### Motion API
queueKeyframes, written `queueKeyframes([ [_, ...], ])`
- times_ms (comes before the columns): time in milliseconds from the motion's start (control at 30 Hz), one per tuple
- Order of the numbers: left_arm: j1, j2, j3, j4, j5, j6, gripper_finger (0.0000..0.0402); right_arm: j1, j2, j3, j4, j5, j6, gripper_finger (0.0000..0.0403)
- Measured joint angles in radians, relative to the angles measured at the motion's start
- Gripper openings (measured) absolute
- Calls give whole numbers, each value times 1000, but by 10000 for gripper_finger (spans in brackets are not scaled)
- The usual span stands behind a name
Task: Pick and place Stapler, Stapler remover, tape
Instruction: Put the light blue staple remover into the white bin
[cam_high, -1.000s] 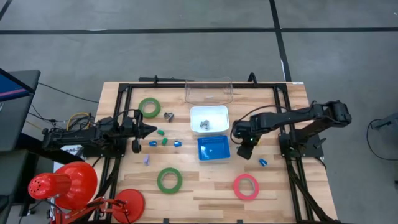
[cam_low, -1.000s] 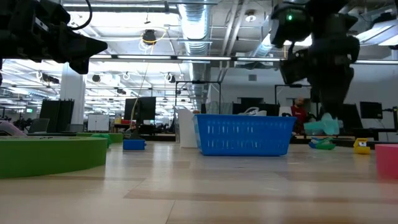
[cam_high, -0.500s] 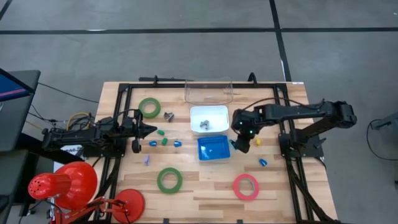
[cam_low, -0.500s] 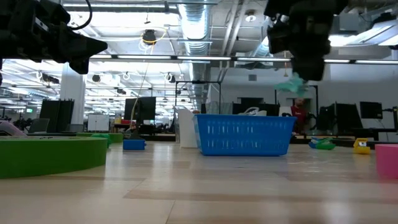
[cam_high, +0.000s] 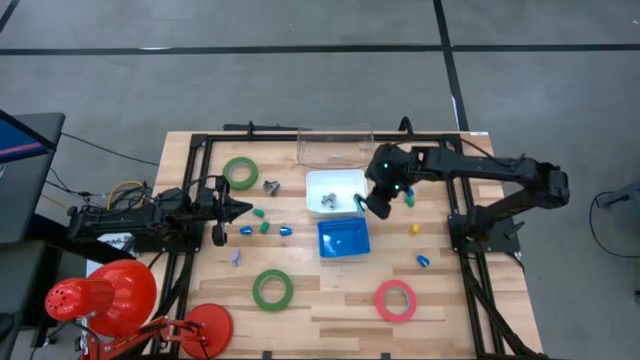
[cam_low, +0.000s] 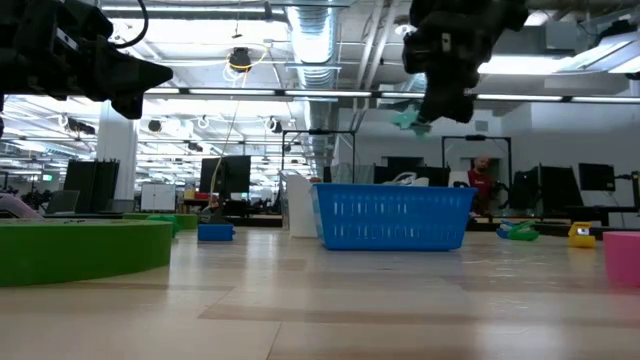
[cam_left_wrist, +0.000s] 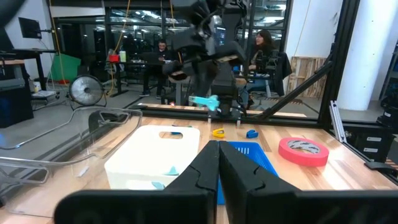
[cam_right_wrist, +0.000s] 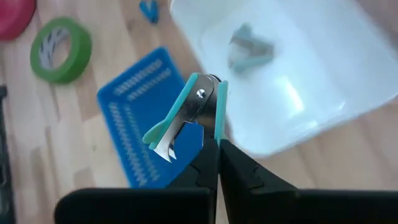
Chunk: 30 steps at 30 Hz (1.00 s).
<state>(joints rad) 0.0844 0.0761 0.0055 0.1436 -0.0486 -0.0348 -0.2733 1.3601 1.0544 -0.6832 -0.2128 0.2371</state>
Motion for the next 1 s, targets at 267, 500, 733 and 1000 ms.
queueKeyframes([
  [267, 0, 0, 0, 0, 0, 0, 3, -54, 3, -1, 116, 1, -74, 0],
  [500, 0, 0, 0, 0, 0, 0, 3, -86, 12, -1, 165, 1, -90, 0],
  [733, 0, 0, 0, 1, 0, 0, 3, -87, 121, 0, 180, -3, -90, 0],
  [1000, 0, 5, 0, 1, 0, 0, 3, -88, 239, -1, 184, -3, -90, 0],
])
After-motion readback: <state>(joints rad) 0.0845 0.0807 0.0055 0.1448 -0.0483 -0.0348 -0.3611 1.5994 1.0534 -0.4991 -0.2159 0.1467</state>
